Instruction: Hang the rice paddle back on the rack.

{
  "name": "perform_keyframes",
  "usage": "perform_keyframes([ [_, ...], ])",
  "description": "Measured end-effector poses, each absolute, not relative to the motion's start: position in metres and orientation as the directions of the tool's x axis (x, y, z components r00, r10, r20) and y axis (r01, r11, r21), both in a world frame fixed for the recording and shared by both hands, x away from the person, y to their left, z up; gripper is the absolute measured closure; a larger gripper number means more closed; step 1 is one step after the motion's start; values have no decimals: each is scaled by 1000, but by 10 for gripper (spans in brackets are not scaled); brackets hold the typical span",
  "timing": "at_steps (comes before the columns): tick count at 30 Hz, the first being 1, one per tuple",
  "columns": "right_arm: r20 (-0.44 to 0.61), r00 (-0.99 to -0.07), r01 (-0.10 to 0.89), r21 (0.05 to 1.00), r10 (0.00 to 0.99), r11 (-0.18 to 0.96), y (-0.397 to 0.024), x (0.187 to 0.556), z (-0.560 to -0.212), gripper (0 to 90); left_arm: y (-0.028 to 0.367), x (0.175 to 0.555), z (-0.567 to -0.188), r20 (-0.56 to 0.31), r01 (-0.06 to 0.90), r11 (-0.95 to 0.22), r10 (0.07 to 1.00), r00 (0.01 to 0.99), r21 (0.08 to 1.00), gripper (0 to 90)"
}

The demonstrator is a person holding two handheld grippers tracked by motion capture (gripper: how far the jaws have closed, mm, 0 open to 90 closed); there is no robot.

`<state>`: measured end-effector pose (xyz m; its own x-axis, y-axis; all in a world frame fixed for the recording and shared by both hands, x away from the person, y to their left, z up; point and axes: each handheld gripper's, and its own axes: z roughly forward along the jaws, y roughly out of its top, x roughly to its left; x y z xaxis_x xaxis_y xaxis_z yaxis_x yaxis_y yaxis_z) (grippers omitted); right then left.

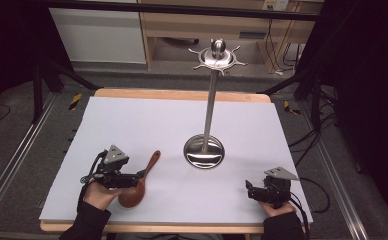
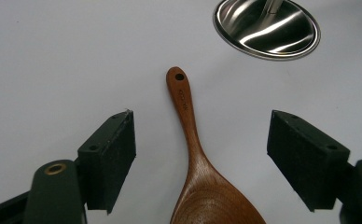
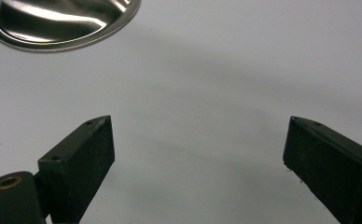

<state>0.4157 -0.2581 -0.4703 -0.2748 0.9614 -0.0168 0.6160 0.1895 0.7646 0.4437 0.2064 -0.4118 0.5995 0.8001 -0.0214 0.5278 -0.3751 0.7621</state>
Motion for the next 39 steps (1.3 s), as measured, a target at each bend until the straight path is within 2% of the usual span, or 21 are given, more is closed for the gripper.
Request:
perform_keyframes([
  [26,-34,-279,619,758,960,206,-256,417,-472,88,192,467,-410,-13,556,-427,786,619,713,259],
  [39,-26,-281,622,756,959,203,-255,417,-471,88,182,478,-416,-6,584,-466,779,628,665,304],
])
